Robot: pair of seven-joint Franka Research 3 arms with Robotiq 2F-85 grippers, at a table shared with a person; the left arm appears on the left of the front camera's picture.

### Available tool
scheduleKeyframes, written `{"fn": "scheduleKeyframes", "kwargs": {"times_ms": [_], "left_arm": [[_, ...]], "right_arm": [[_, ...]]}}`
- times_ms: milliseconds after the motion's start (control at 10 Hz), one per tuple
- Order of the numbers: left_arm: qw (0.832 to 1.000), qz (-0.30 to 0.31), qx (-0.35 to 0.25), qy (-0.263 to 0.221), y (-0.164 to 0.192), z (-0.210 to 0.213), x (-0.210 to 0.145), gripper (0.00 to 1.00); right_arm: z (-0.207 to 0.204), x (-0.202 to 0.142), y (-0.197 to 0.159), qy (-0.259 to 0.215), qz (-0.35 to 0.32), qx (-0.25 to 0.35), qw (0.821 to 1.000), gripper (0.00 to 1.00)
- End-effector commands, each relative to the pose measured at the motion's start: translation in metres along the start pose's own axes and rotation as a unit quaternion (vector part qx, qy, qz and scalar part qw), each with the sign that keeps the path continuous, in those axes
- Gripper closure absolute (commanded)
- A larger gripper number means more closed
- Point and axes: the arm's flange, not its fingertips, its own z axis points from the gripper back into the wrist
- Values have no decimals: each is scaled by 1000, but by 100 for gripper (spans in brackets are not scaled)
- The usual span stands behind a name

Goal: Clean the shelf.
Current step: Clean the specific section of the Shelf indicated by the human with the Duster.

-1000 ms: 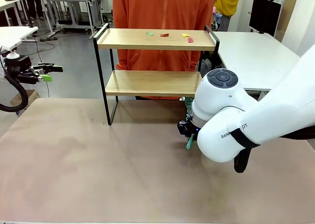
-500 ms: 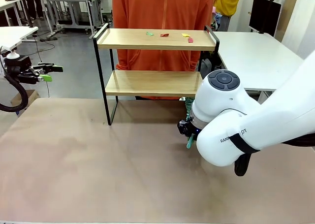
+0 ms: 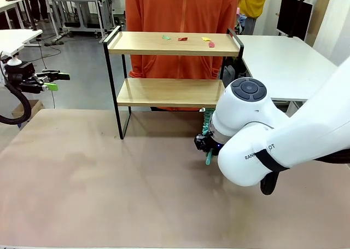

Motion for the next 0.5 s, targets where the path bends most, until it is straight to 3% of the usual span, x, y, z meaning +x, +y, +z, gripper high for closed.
{"fn": "scheduleKeyframes", "kwargs": {"times_ms": [0,400], "left_arm": [[1000,-1,-2,2,-2,-1,3,0],[1000,-1,-2,2,-2,-1,3,0]], "right_arm": [[48,-4,-25,7,53,30,998,87],[85,-4,-43,49,170,108,978,87]]}}
